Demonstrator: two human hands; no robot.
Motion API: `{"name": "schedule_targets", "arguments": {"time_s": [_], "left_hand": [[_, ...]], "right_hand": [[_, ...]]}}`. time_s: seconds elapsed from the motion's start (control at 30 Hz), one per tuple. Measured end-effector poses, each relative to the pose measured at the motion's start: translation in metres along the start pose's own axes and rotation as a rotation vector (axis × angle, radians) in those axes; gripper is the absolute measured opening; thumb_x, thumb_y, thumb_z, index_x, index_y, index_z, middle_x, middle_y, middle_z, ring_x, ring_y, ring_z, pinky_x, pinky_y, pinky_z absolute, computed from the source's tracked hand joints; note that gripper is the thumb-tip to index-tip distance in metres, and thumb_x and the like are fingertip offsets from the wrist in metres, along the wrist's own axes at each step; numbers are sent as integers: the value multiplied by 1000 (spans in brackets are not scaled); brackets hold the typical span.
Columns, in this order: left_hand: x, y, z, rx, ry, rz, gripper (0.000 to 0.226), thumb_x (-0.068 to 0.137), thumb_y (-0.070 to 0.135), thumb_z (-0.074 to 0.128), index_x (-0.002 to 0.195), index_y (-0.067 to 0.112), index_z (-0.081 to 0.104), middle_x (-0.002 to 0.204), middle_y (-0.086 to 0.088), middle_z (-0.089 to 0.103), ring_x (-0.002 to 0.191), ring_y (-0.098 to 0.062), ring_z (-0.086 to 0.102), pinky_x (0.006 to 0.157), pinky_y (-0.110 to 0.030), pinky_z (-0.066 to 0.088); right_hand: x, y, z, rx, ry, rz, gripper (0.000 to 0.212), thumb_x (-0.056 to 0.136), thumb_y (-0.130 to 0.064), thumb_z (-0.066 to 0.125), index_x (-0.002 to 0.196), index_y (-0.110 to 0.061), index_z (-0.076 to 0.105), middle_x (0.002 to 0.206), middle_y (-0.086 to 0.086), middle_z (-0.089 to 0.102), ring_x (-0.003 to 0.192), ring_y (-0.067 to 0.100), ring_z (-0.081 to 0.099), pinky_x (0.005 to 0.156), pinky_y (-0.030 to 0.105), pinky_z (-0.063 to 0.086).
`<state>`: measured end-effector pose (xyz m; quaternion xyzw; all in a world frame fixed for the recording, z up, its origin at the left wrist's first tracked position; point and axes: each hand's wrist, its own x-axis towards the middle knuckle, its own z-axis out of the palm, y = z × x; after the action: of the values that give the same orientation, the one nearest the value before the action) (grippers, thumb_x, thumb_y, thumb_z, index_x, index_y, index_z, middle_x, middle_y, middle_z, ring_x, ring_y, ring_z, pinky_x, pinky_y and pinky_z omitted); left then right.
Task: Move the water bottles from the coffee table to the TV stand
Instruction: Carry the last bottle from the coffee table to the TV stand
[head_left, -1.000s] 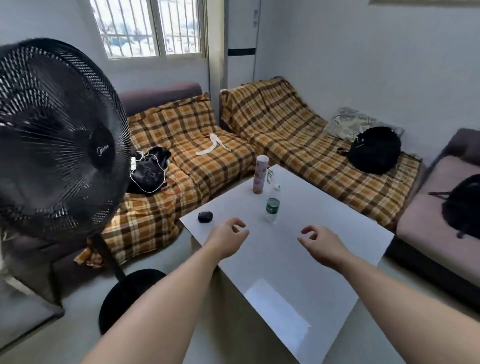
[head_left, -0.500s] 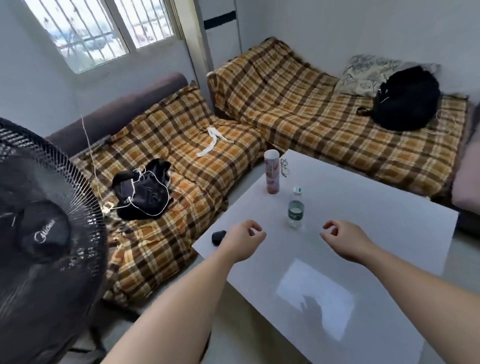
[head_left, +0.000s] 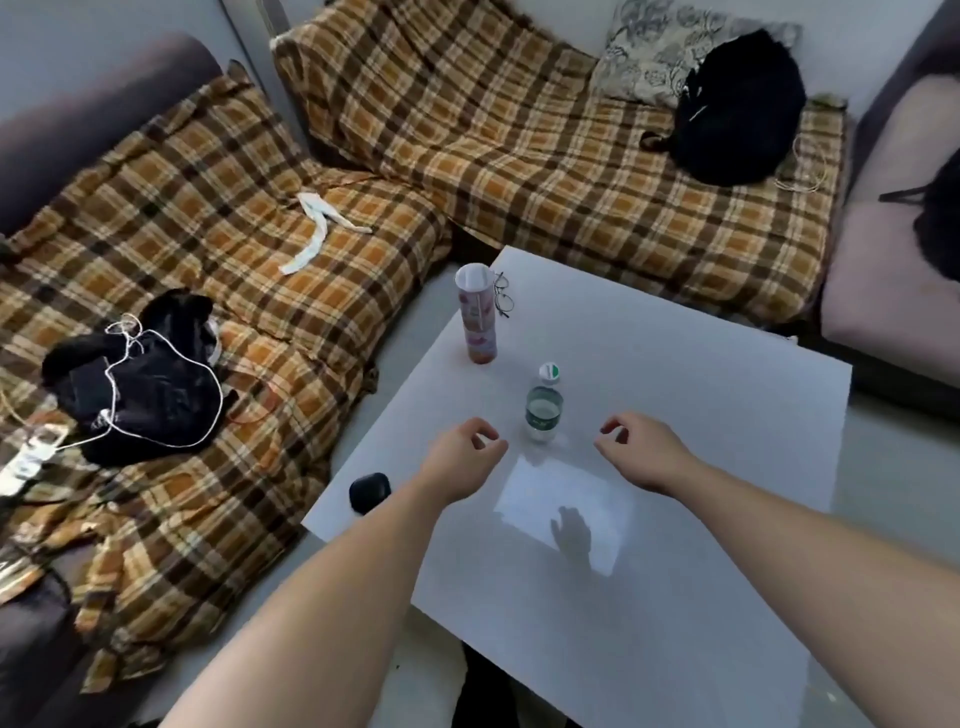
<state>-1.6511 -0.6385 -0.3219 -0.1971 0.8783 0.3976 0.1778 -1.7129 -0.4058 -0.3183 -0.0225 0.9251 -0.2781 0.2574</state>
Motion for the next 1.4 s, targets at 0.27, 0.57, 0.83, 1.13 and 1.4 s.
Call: {"name": "schedule_targets", "arguments": {"time_s": [0.27,0.57,0.83,1.13,1.4], "left_hand": [[44,-28,-16,12,-87,23,29,87,50,50,101,26,60,80,11,58,69,-9,56,56,-26,43],[63,-77,-39,16,-150,-60,29,88,47,48,109,29,56,82,11,56,67,-12,57,51,-26,39],[77,-76,-39,73,-175,-10,29,87,45,48,109,29,56,83,14,54,71,-8,56,55,-25,40],[70,-2,-6,224,-248,234,20,87,39,51,100,26,58,76,10,59,65,-13,58,63,-29,50],[-22,110,93,368,-387,541,22,88,40,51,99,24,61,76,10,60,61,-14,57,64,-30,51]], "right_hand": [[57,-48,33,-293,46,-6,52,87,-32,52,137,-22,38,140,8,35,115,31,49,84,40,46],[98,-72,68,-343,3,43,45,88,-16,48,132,-19,41,136,12,34,106,37,53,84,43,48],[82,-51,72,-253,145,-4,20,88,-15,50,107,-17,56,110,8,46,78,32,54,67,37,48],[7,7,28,-73,242,79,19,83,-19,55,100,-22,60,92,-5,46,79,22,55,65,32,43],[-148,110,-9,58,508,306,15,78,-22,56,93,-22,58,99,0,49,79,27,55,65,32,43]]}}
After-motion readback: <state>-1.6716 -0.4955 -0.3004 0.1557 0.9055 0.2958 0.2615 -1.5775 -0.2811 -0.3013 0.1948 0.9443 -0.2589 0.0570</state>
